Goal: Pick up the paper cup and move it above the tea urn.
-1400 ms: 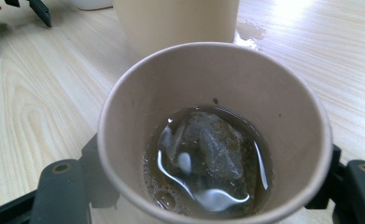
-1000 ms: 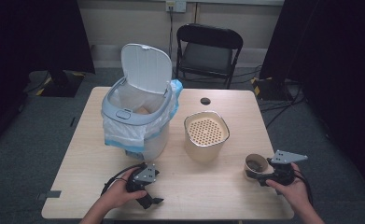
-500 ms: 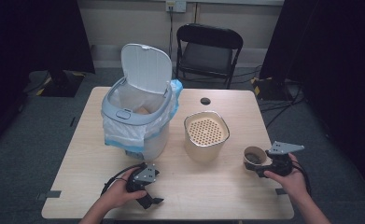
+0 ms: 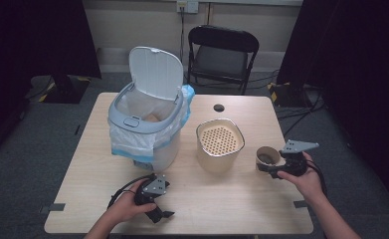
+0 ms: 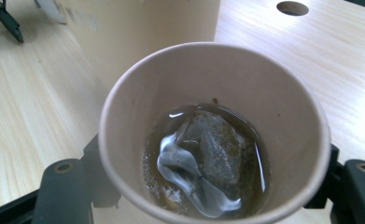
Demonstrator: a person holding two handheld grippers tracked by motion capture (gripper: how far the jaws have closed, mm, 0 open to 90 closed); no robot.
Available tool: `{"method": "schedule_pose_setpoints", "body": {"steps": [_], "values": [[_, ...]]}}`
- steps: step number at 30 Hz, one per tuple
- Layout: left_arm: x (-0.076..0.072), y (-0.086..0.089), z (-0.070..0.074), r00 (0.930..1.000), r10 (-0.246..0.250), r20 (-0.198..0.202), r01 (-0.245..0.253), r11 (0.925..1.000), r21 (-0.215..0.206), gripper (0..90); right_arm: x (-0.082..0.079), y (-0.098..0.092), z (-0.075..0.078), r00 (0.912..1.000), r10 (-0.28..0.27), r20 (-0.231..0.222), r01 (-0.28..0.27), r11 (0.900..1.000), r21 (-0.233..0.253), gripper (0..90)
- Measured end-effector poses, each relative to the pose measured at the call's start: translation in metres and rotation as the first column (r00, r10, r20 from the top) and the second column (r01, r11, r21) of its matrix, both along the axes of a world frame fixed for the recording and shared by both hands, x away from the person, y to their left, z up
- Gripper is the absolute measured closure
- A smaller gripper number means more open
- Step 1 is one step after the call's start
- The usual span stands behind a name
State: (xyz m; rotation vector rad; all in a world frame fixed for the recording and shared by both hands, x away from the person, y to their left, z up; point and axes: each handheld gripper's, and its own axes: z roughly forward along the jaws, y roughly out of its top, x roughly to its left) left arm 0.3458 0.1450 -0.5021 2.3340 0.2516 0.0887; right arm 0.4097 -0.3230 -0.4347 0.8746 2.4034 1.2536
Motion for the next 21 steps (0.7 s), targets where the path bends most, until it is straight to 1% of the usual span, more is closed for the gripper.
{"method": "schedule_pose_setpoints", "body": {"steps": [2,5,6,8,10,11,12,13,15,17,18,19,20,21], "values": [[0.0,0.0,0.0,1.0,-0.001,-0.001,0.001,1.0,-0.002,0.0,0.002,0.001,0.001,1.0,0.0,0.001,0.0,1.0,0.0,27.4],[0.0,0.0,0.0,1.0,0.0,0.0,0.0,1.0,-0.001,0.0,0.011,0.002,0.007,1.0,0.002,0.003,-0.002,1.0,0.006,27.4],[0.0,0.0,0.0,1.0,0.0,0.0,0.0,1.0,-0.001,0.0,0.011,0.002,0.007,1.0,0.002,0.003,-0.002,1.0,0.006,27.4],[0.0,0.0,0.0,1.0,0.0,0.0,0.0,1.0,-0.001,0.0,0.019,0.004,0.012,1.0,0.005,0.008,-0.005,1.0,0.001,27.4],[0.0,0.0,0.0,1.0,-0.001,0.0,0.001,1.0,-0.001,0.0,0.021,0.005,0.013,0.9999,0.005,0.009,-0.005,1.0,-0.003,27.5],[0.0,0.0,0.0,1.0,0.0,0.0,0.0,1.0,-0.001,0.0,0.027,0.006,0.016,0.9999,0.01,0.009,-0.01,1.0,-0.006,27.5],[0.0,0.0,0.0,1.0,0.0,0.0,0.0,1.0,-0.001,0.0,0.027,0.006,0.016,0.9999,0.01,0.009,-0.01,1.0,-0.006,27.5],[0.0,0.0,0.0,1.0,0.0,0.0,0.0,1.0,-0.001,0.0,0.032,0.008,0.019,0.9999,0.01,0.008,-0.01,1.0,-0.007,27.5],[0.0,0.0,0.0,1.0,0.0,0.0,0.0,1.0,-0.001,0.0,0.037,0.009,0.021,0.9998,0.016,0.008,-0.016,1.0,-0.002,27.5],[0.0,0.0,0.0,1.0,0.0,0.0,0.0,1.0,0.0,0.0,0.042,0.011,0.024,0.9998,0.017,0.013,-0.017,1.0,-0.009,27.5],[0.0,0.0,0.0,1.0,0.0,0.0,0.0,1.0,0.0,0.0,0.042,0.011,0.024,0.9998,0.017,0.013,-0.017,1.0,-0.009,27.5],[0.0,0.0,0.0,1.0,0.0,0.0,0.0,1.0,0.0,0.0,0.047,0.011,0.027,0.9998,0.014,0.012,-0.014,1.0,-0.001,27.5],[0.0,0.0,0.0,1.0,0.0,0.0,0.0,1.0,0.0,0.0,0.047,0.011,0.027,0.9998,0.014,0.012,-0.014,1.0,-0.001,27.5],[0.0,0.0,0.0,1.0,-0.001,0.0,0.001,1.0,0.0,0.0,0.051,0.011,0.031,0.9998,0.013,0.014,-0.013,1.0,-0.004,27.5]]}}
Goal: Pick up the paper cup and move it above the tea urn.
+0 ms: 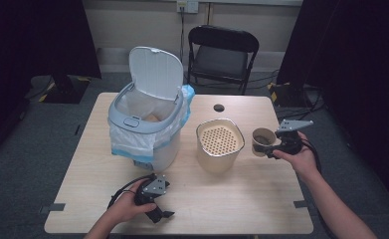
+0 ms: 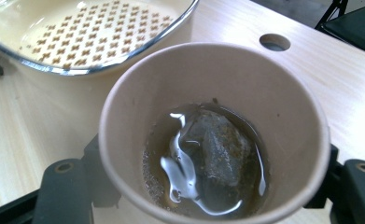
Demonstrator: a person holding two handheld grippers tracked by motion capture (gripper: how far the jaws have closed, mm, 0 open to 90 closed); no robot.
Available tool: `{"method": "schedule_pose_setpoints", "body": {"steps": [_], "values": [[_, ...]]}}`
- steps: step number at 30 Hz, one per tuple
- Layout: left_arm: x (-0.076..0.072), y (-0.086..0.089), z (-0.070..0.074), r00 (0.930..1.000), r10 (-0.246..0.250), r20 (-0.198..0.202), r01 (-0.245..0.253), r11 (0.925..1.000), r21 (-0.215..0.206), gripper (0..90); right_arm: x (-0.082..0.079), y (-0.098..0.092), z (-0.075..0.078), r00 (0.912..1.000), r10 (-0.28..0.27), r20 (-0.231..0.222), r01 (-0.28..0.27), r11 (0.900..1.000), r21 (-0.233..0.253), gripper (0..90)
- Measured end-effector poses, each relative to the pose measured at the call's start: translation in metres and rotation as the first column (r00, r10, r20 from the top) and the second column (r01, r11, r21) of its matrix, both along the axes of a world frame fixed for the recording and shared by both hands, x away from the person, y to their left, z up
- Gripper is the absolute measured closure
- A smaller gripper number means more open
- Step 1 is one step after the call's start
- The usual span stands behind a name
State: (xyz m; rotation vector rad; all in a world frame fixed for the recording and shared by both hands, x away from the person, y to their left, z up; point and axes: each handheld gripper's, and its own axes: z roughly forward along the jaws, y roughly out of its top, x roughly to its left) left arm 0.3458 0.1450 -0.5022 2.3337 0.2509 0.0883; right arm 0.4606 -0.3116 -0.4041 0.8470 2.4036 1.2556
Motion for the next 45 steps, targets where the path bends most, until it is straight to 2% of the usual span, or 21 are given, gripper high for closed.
{"method": "schedule_pose_setpoints", "body": {"steps": [17,36,45], "values": [[0.0,0.0,0.0,1.0,0.0,-0.001,0.0,1.0,0.0,0.0,0.034,0.002,0.024,0.9998,-0.022,0.002,0.022,1.0,-0.003,27.8],[0.0,0.0,0.0,1.0,0.0,-0.001,0.0,1.0,0.0,0.0,0.071,0.019,0.037,0.998,-0.045,0.043,0.047,0.999,-0.027,27.9],[0.0,0.0,0.0,1.0,0.0,0.0,0.0,1.0,-0.001,0.0,0.085,0.025,0.043,0.9977,-0.044,0.052,0.044,0.999,-0.011,27.9]]}}
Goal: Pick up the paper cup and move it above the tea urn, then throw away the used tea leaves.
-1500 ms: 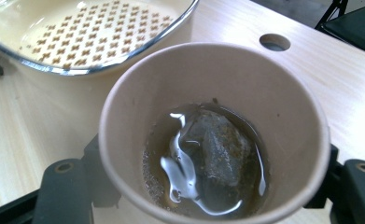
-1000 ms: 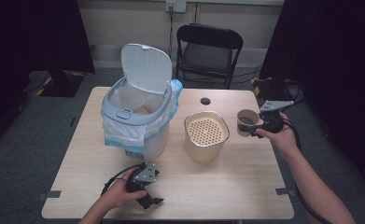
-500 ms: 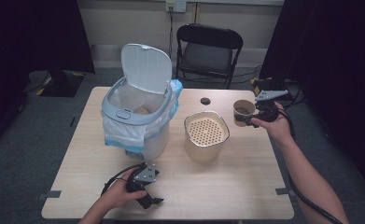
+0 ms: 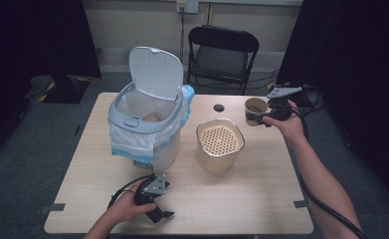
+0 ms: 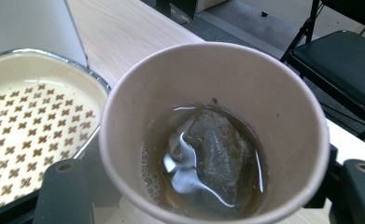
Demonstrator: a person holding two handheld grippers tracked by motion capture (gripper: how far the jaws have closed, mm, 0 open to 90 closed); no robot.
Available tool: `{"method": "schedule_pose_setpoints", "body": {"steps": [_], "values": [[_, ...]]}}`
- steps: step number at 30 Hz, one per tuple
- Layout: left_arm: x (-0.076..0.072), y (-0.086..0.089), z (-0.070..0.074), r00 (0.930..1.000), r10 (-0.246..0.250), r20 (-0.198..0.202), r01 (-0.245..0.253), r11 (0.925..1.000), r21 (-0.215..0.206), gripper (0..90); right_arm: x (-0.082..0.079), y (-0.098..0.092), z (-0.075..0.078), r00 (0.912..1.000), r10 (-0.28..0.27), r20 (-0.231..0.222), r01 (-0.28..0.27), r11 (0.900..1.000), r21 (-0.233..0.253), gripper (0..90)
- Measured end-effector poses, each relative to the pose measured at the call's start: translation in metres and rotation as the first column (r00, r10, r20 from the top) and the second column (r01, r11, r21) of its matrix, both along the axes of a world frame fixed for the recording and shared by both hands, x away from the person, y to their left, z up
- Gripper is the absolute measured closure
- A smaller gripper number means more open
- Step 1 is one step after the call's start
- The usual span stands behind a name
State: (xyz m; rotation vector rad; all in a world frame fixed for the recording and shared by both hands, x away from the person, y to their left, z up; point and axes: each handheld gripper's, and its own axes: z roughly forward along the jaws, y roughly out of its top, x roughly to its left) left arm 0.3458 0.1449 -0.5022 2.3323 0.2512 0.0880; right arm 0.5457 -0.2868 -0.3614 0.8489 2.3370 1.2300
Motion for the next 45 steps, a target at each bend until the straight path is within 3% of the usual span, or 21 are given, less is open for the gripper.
{"method": "schedule_pose_setpoints", "body": {"steps": [14,22,23,26,29,30,31,32,33,34,35,36,37,38,39,40,41,42,43,44,45], "values": [[0.0,0.0,0.001,0.9999,0.001,0.014,-0.001,1.0,0.005,0.0,0.007,0.007,0.011,0.9991,0.012,0.04,-0.011,1.0,-0.015,27.9],[0.0,0.0,0.001,0.9999,0.002,0.014,-0.002,1.0,0.006,0.0,0.003,0.016,0.019,0.9919,0.012,0.127,-0.002,0.997,-0.077,28.2],[0.0,0.0,0.001,0.9999,0.002,0.014,-0.002,1.0,0.005,0.0,0.001,0.018,0.022,0.9866,0.015,0.162,-0.001,0.996,-0.092,28.3],[0.0,0.0,0.001,0.9999,0.002,0.014,-0.002,1.0,0.005,0.0,-0.001,0.021,0.025,0.9804,0.023,0.196,-0.003,0.995,-0.102,28.3],[0.0,0.0,0.001,0.9999,0.002,0.013,-0.002,1.0,0.005,0.0,-0.006,0.026,0.031,0.9623,0.056,0.266,-0.02,0.99,-0.138,28.4],[0.0,0.0,0.001,0.9999,0.002,0.013,-0.002,1.0,0.005,0.0,-0.006,0.026,0.031,0.9623,0.056,0.266,-0.02,0.99,-0.138,28.4],[0.0,0.0,0.0,0.9999,0.001,0.014,-0.001,1.0,0.004,0.0,-0.01,0.03,0.033,0.9484,0.08,0.307,-0.028,0.985,-0.169,28.4],[0.0,0.0,0.0,0.9999,0.001,0.014,-0.001,1.0,0.004,0.0,-0.01,0.03,0.033,0.9484,0.08,0.307,-0.028,0.985,-0.169,28.4],[0.0,0.0,0.0,0.9999,0.001,0.014,-0.002,1.0,0.004,0.0,-0.014,0.035,0.034,0.924,0.112,0.366,-0.029,0.974,-0.224,28.6],[0.0,0.0,0.0,0.9999,0.001,0.014,-0.002,1.0,0.004,0.0,-0.014,0.035,0.034,0.924,0.112,0.366,-0.029,0.974,-0.224,28.6],[0.0,0.0,0.0,0.9999,0.001,0.014,-0.001,1.0,0.004,0.0,-0.019,0.041,0.035,0.8961,0.146,0.419,-0.017,0.955,-0.298,28.8],[0.0,0.0,0.0,0.9999,0.001,0.014,-0.001,1.0,0.004,0.0,-0.021,0.045,0.035,0.8798,0.164,0.446,-0.006,0.942,-0.334,28.9],[0.0,0.0,0.0,0.9999,0.001,0.014,-0.001,1.0,0.0,0.0,-0.023,0.048,0.035,0.8676,0.177,0.465,0.004,0.932,-0.362,29.0],[0.0,0.0,0.0,0.9999,0.001,0.014,-0.001,1.0,0.0,0.0,-0.023,0.048,0.035,0.8676,0.177,0.465,0.004,0.932,-0.362,29.0],[0.0,0.0,0.0,0.9999,0.001,0.014,-0.001,1.0,0.0,0.0,-0.026,0.051,0.036,0.8484,0.196,0.492,0.019,0.917,-0.399,29.0],[0.0,0.0,0.0,0.9999,0.001,0.014,-0.001,1.0,0.0,0.0,-0.029,0.055,0.036,0.8279,0.224,0.514,0.035,0.894,-0.446,29.0],[0.0,0.0,0.0,0.9999,0.001,0.014,-0.001,1.0,0.0,0.0,-0.036,0.062,0.035,0.7867,0.283,0.549,0.075,0.839,-0.54,28.9],[0.0,0.0,0.0,0.9999,0.001,0.014,-0.001,1.0,0.0,0.0,-0.039,0.066,0.033,0.7613,0.327,0.56,0.092,0.801,-0.592,28.9],[0.0,0.0,0.0,0.9999,0.001,0.014,-0.001,1.0,0.0,0.0,-0.039,0.066,0.033,0.7613,0.327,0.56,0.092,0.801,-0.592,28.9],[0.0,0.0,0.0,0.9999,0.001,0.014,-0.001,1.0,0.0,0.0,-0.042,0.07,0.031,0.7347,0.376,0.564,0.114,0.751,-0.65,28.9],[0.0,0.0,0.0,0.9999,0.001,0.013,-0.001,1.0,0.0,0.0,-0.047,0.078,0.026,0.695,0.461,0.552,0.142,0.665,-0.733,28.9]]}}
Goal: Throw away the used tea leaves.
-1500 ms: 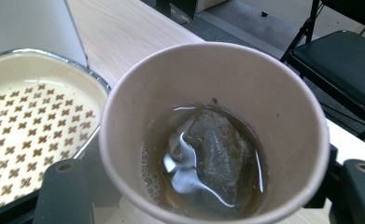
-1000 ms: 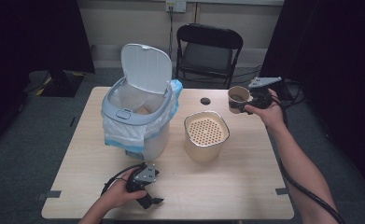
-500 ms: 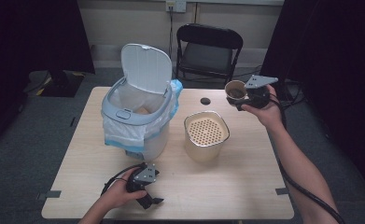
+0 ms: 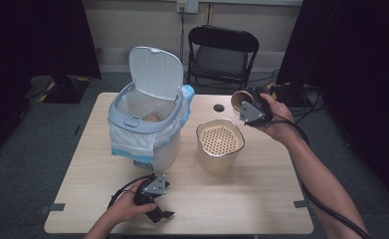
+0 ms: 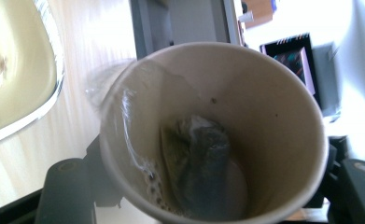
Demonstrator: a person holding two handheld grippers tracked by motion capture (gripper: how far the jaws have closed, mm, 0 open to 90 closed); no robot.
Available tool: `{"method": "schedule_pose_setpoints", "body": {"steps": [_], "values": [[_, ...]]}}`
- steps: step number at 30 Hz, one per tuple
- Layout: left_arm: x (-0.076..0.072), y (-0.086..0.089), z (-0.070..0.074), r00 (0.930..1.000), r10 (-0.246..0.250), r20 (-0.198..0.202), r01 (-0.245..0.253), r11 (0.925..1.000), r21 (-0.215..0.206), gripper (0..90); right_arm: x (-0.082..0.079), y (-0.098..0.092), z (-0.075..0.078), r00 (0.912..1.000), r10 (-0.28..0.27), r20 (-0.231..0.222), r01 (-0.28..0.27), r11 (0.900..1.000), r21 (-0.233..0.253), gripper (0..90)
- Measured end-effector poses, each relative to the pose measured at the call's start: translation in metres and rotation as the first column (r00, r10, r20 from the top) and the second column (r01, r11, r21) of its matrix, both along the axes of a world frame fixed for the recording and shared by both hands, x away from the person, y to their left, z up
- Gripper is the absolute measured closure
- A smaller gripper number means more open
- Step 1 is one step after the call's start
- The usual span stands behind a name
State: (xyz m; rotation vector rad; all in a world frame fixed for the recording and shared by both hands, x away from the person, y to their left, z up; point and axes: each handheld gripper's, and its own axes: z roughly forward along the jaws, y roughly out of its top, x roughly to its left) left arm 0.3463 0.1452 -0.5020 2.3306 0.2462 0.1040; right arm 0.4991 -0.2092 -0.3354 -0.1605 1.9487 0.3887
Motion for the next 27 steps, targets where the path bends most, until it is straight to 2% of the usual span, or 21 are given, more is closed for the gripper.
{"method": "schedule_pose_setpoints", "body": {"steps": [2,4,5,6,7,8,9,12,13,14,16,18,19,20,21,22,23,24,25,26,27], "values": [[0.0,0.0,0.0,1.0,0.0,0.0,0.0,1.0,0.0,0.0,-0.004,0.006,-0.005,0.9981,0.031,0.053,-0.025,0.995,-0.099,28.9],[0.0,0.0,0.0,1.0,0.0,0.0,0.0,1.0,0.0,0.0,-0.007,0.009,-0.007,0.9973,0.041,0.061,-0.033,0.991,-0.13,29.0],[0.0,0.0,0.0,1.0,0.0,0.001,0.0,1.0,0.001,0.0,-0.009,0.011,-0.008,0.9951,0.057,0.08,-0.043,0.985,-0.167,29.0],[0.0,0.0,0.0,1.0,0.0,0.001,0.0,1.0,0.001,0.0,-0.012,0.015,-0.012,0.9864,0.081,0.143,-0.043,0.968,-0.248,29.1],[0.0,0.0,0.0,1.0,0.0,0.001,0.0,1.0,0.001,0.0,-0.012,0.015,-0.012,0.9864,0.081,0.143,-0.043,0.968,-0.248,29.1],[0.0,0.0,0.0,1.0,0.0,0.0,0.0,1.0,0.0,0.0,-0.018,0.017,-0.016,0.9681,0.111,0.225,-0.027,0.938,-0.347,29.1],[0.0,0.0,0.0,1.0,0.0,0.0,0.0,1.0,0.0,0.0,-0.018,0.017,-0.016,0.9681,0.111,0.225,-0.027,0.938,-0.347,29.1],[0.0,0.0,0.0,1.0,-0.001,0.0,0.001,1.0,0.001,0.0,-0.025,0.02,-0.018,0.9331,0.181,0.311,-0.024,0.894,-0.447,29.0],[0.0,0.0,0.0,1.0,-0.001,0.001,0.001,1.0,0.001,0.0,-0.027,0.021,-0.02,0.9104,0.212,0.355,-0.009,0.869,-0.495,29.0],[0.0,0.0,0.0,1.0,0.0,0.0,0.0,1.0,0.0,0.0,-0.029,0.023,-0.02,0.9004,0.24,0.363,-0.008,0.844,-0.537,28.9],[0.0,0.0,0.0,1.0,-0.001,0.0,0.001,1.0,0.001,0.0,-0.03,0.025,-0.02,0.9051,0.257,0.339,-0.03,0.834,-0.551,28.9],[0.0,0.0,0.0,1.0,0.0,0.001,0.0,1.0,0.001,0.0,-0.031,0.026,-0.019,0.9278,0.215,0.305,-0.035,0.863,-0.504,28.8],[0.0,0.0,0.0,1.0,0.0,0.0,0.0,1.0,0.001,0.0,-0.03,0.025,-0.016,0.9472,0.176,0.268,-0.041,0.895,-0.445,28.7],[0.0,0.0,0.0,1.0,0.0,0.001,0.0,1.0,0.001,0.0,-0.029,0.025,-0.013,0.9609,0.148,0.234,-0.042,0.913,-0.407,28.7],[0.0,0.0,0.0,1.0,0.0,0.001,0.0,1.0,0.001,0.0,-0.024,0.022,-0.007,0.9842,0.093,0.151,-0.046,0.957,-0.288,28.6],[0.0,0.0,0.0,1.0,0.0,0.001,0.0,1.0,0.0,0.0,-0.021,0.02,-0.005,0.9903,0.073,0.118,-0.043,0.971,-0.237,28.5],[0.0,0.0,0.0,1.0,0.0,0.001,0.0,1.0,0.0,0.0,-0.021,0.02,-0.005,0.9903,0.073,0.118,-0.043,0.971,-0.237,28.5],[0.0,0.0,0.0,1.0,0.0,0.0,0.0,1.0,0.001,0.0,-0.017,0.015,-0.002,0.9995,0.029,0.015,-0.027,0.992,-0.125,28.5],[0.0,0.0,0.0,1.0,0.0,0.0,0.0,1.0,0.0,0.0,-0.017,0.015,-0.002,0.9995,0.029,0.015,-0.027,0.992,-0.125,28.5],[0.0,0.0,0.0,1.0,0.0,0.001,0.0,1.0,0.001,0.0,-0.012,0.01,0.002,0.9964,0.007,-0.084,-0.008,1.0,-0.01,28.4],[0.0,0.0,0.0,1.0,0.0,0.001,0.0,1.0,0.001,0.0,-0.012,0.01,0.002,0.9964,0.007,-0.084,-0.008,1.0,-0.01,28.4]]}}
